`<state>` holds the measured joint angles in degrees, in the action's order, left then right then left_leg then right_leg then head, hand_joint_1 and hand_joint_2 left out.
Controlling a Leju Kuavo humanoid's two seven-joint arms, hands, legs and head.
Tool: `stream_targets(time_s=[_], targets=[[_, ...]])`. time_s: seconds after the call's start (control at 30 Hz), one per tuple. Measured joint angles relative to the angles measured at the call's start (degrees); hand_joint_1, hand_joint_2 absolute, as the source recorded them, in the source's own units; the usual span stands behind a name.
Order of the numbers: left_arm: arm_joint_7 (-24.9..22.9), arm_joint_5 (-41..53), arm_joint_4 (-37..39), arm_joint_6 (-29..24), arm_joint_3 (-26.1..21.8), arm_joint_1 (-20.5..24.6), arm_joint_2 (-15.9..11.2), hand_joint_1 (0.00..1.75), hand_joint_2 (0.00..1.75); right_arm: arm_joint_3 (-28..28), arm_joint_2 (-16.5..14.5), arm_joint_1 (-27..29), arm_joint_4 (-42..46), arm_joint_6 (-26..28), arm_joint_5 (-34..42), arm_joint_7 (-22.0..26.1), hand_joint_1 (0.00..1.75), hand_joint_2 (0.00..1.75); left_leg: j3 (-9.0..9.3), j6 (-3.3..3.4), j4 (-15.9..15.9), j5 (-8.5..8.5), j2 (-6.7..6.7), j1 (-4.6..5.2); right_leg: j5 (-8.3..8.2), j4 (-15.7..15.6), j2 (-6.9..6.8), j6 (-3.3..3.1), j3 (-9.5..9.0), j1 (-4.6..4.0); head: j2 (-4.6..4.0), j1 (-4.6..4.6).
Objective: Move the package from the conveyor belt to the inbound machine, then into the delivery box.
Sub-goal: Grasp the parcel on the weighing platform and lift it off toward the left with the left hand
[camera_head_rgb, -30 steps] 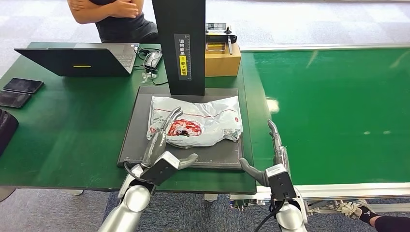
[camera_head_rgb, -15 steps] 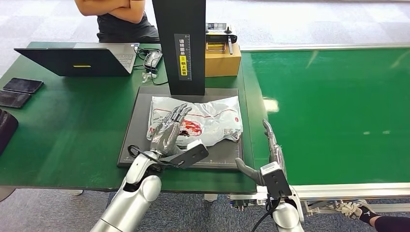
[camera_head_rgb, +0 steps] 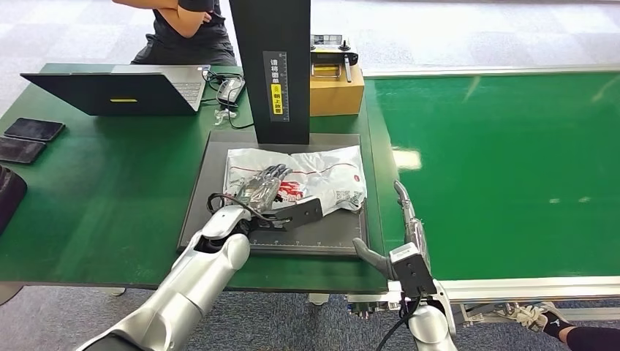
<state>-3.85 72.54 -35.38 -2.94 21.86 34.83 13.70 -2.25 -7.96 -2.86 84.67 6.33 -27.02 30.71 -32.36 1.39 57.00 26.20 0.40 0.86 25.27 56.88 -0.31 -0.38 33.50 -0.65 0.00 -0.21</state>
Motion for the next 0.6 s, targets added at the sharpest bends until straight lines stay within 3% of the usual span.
stream_targets(time_s=[0.17,0.2,0.3,0.33,0.6], targets=[[-1.2,0.9,4.3,2.1,-0.3,2.2,0.0,0.00,1.75,0.2,0.0,0.1,-0.2,0.0,0.0,0.0,0.00,1.75,0.00,0.00,0.0,0.00,0.00,0.00,0.00,0.0,0.00,0.00,-0.01,0.00,0.00,0.00],[-1.2,0.8,4.9,2.4,-0.4,2.4,-0.1,0.27,1.75,0.3,0.0,0.1,-0.3,0.0,0.1,0.0,0.00,1.75,0.01,0.00,0.0,0.00,0.00,0.00,0.00,0.0,0.00,0.00,-0.01,0.00,0.00,0.01],[-0.9,-0.2,6.2,2.7,-1.0,2.7,-0.1,1.58,1.75,0.3,0.0,0.0,-0.6,0.1,0.2,0.0,0.00,1.75,0.03,0.00,0.0,0.00,0.00,0.00,0.00,0.0,0.00,0.00,-0.04,0.00,0.00,0.01],[-0.6,-0.4,6.6,2.6,-1.1,2.7,-0.1,1.75,1.75,0.3,0.0,0.0,-0.7,0.1,0.2,0.0,0.00,1.75,0.04,0.00,0.0,0.00,0.00,0.00,0.00,0.0,0.00,0.00,-0.05,0.00,0.00,0.01],[1.3,-1.0,7.4,-0.7,-2.2,3.3,-0.3,1.75,1.75,0.3,0.0,0.1,-1.0,0.7,0.6,0.0,0.00,1.75,0.12,0.00,0.0,0.00,0.00,0.00,0.00,0.0,0.00,0.00,-0.13,0.00,0.00,0.00]])
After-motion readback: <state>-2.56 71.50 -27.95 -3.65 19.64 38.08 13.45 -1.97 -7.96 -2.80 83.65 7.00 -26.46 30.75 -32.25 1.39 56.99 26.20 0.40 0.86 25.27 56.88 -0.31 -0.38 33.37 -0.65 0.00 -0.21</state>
